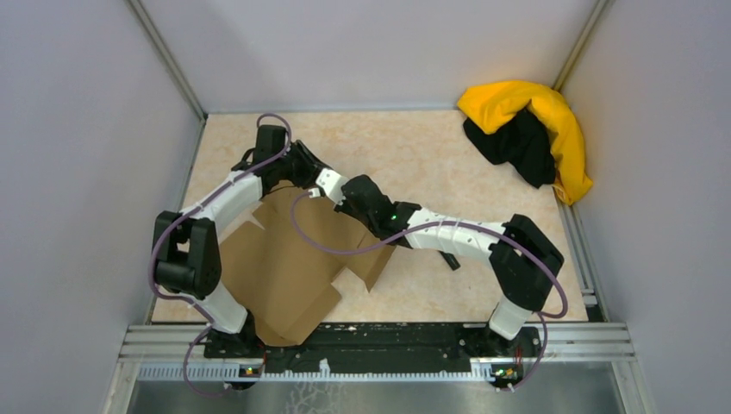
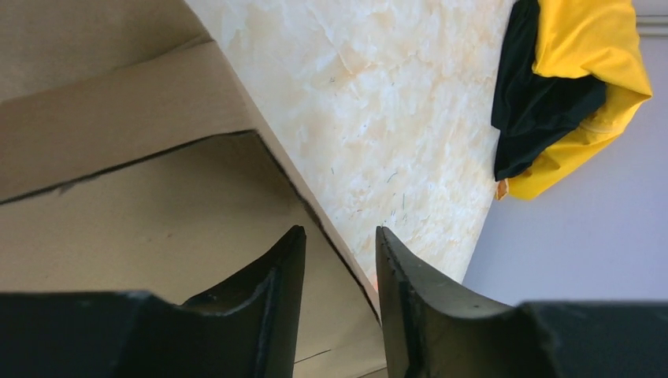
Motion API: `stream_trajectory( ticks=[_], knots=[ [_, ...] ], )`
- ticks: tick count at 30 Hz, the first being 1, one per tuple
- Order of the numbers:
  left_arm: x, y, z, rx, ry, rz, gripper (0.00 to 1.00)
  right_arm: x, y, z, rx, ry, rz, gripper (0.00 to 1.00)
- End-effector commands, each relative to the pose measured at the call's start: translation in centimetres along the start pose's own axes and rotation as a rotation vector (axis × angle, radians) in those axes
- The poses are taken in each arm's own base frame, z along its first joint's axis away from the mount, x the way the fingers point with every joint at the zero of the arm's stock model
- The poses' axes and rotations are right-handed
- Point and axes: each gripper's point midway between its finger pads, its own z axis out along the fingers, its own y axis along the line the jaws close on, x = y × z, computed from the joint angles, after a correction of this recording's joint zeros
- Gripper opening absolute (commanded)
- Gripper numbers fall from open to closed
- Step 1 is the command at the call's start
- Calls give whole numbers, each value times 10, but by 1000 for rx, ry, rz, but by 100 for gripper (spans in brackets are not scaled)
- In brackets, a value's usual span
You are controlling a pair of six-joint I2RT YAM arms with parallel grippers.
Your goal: Fold the paper box
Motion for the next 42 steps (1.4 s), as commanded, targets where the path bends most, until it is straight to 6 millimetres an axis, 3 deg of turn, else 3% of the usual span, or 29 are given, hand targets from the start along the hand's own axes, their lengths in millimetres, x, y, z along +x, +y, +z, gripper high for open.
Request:
stream_trajectory(
  ticks=[1, 9, 17, 22, 27, 29, 33, 38, 42],
  knots=[
    [-12, -11, -18, 6, -45, 21, 42, -21, -9, 0, 56, -57, 15, 0],
    [-11, -10, -21, 10, -49, 19, 38, -17, -6, 5, 57, -45, 11, 0],
    [-6, -1, -11, 4, -25, 21, 7, -26, -4, 0, 62, -72, 12, 0],
    [-4, 0, -11, 9, -19, 26, 0, -33, -7, -5, 76, -90, 3, 0],
    [-7, -5, -19, 27, -38, 41, 0, -40, -14, -9, 98, -105, 15, 0],
    [-9, -6, -27, 32, -62, 38, 0, -41, -18, -12, 117, -103, 34, 20],
    [-16, -5, -40, 48, -118, 20, 0, -46, -33, -23, 165, -110, 94, 36],
    [-23, -2, -56, 63, -157, 6, 0, -52, -64, -46, 213, -136, 250, 41],
    [-28, 1, -70, 73, -187, 7, 0, -41, -88, -71, 191, -176, 450, 44]
  ],
)
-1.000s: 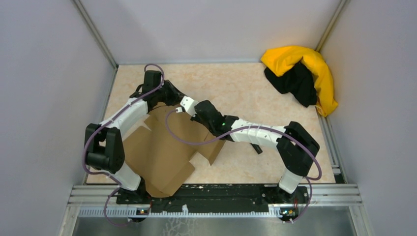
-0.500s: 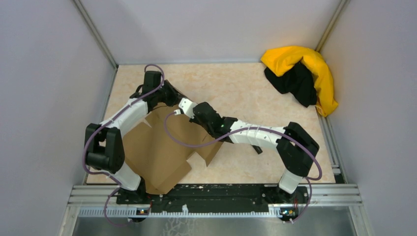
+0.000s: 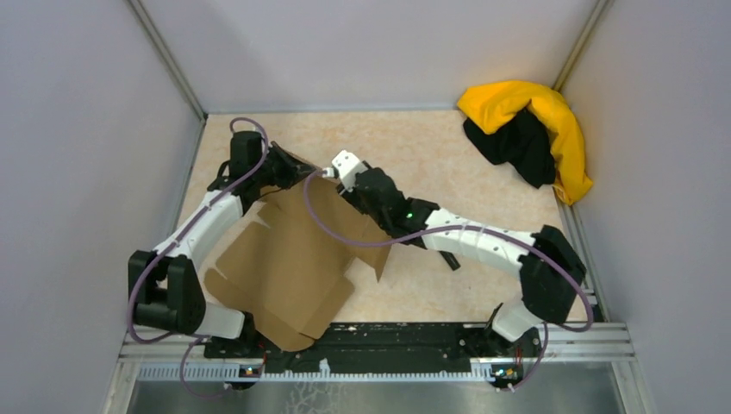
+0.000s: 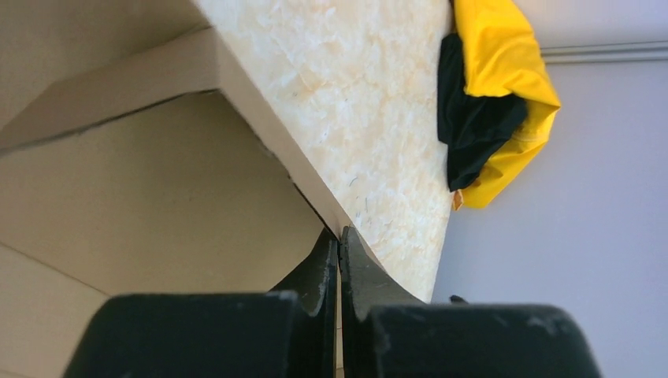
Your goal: Fold the paper box
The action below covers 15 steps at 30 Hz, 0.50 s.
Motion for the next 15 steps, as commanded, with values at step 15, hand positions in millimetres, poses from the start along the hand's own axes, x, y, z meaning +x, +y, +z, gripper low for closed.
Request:
stream_trajectory(
  ticks=[15],
  knots=[
    [-13, 31, -30, -11, -82, 11, 0, 24, -69, -64, 2, -129, 520, 41]
  ],
)
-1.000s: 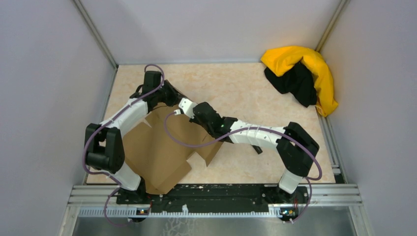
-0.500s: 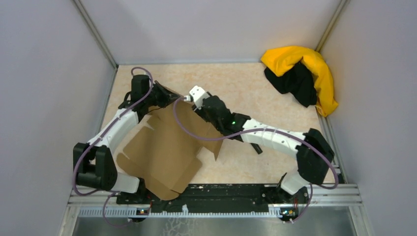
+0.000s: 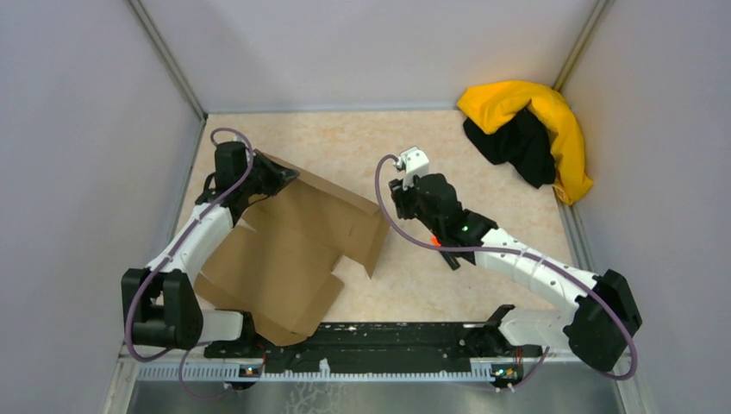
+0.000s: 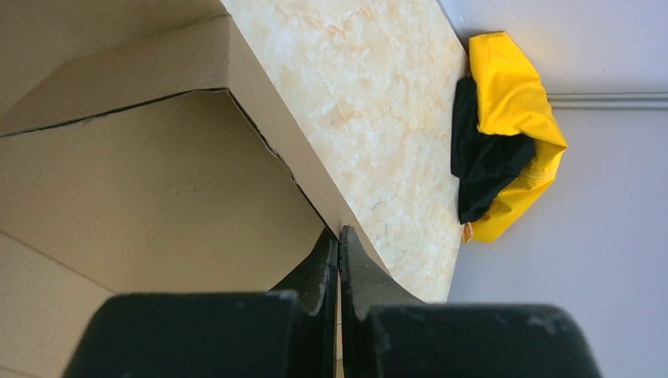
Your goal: Fold the paper box
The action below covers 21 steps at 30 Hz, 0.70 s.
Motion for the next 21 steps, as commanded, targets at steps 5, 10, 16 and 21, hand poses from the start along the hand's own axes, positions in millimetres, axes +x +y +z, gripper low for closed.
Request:
stream_trajectory(
  ticks=[5, 10, 16, 21],
  knots=[
    [1, 0, -13, 24, 9, 39, 0, -37, 23, 5, -180, -78, 56, 34],
    [-8, -11, -24, 49, -2, 44, 0, -33, 46, 3, -315, -39, 13, 30],
    [-11, -18, -30, 69, 2, 45, 0, -25, 66, -8, -386, -19, -75, 28],
    [-9, -19, -32, 76, 8, 41, 0, -15, 79, -12, -407, 6, -121, 28]
  ],
)
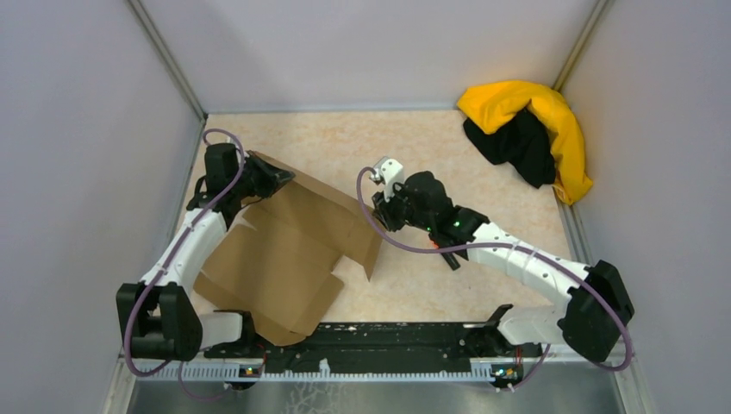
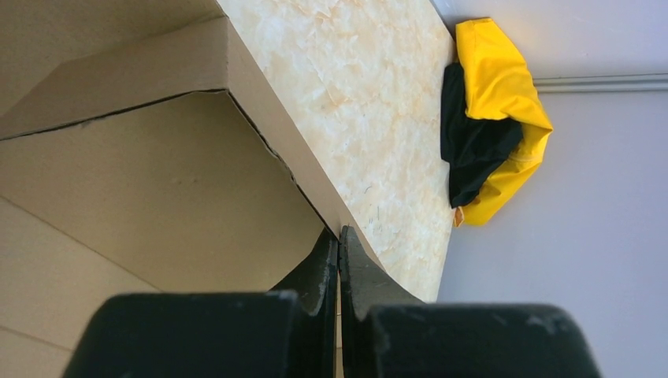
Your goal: Fold the paper box
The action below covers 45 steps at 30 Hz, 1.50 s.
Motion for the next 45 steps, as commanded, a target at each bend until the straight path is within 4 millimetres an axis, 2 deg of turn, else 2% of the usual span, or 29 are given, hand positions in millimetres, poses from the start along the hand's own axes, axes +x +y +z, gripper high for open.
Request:
stream_trajectory(
  ticks=[1, 7, 11, 14, 16, 24, 28, 31, 37, 42, 45],
  knots=[
    [-5, -16, -10, 47, -3, 37, 0, -26, 16, -4, -40, -53, -70, 28],
    [-5, -17, -14, 50, -6, 39, 0, -11, 43, 10, -103, 33, -133, 28],
    [-6, -17, -13, 56, -6, 33, 0, -11, 51, 11, -136, 32, -124, 29],
    [-9, -18, -10, 64, -1, 26, 0, -14, 45, 6, -96, 12, -107, 29],
    [-11, -19, -7, 66, 6, 23, 0, -17, 33, 0, -21, -11, -70, 30],
    [-14, -15, -7, 76, 17, 14, 0, -27, -2, -40, 196, -181, 112, 31],
    [-14, -16, -9, 80, 19, 17, 0, -27, -7, -54, 219, -223, 154, 31],
    [-13, -16, -10, 81, 22, 17, 0, -18, -1, -46, 189, -176, 154, 30],
    [-13, -16, -11, 82, 23, 18, 0, 7, 24, -23, 57, -139, 171, 29],
    [-15, -17, -11, 85, 22, 16, 0, 11, 43, -14, -53, -156, 169, 32],
    [-14, -18, -11, 91, 27, 16, 0, 11, 42, -9, -42, -148, 168, 32]
  ],
)
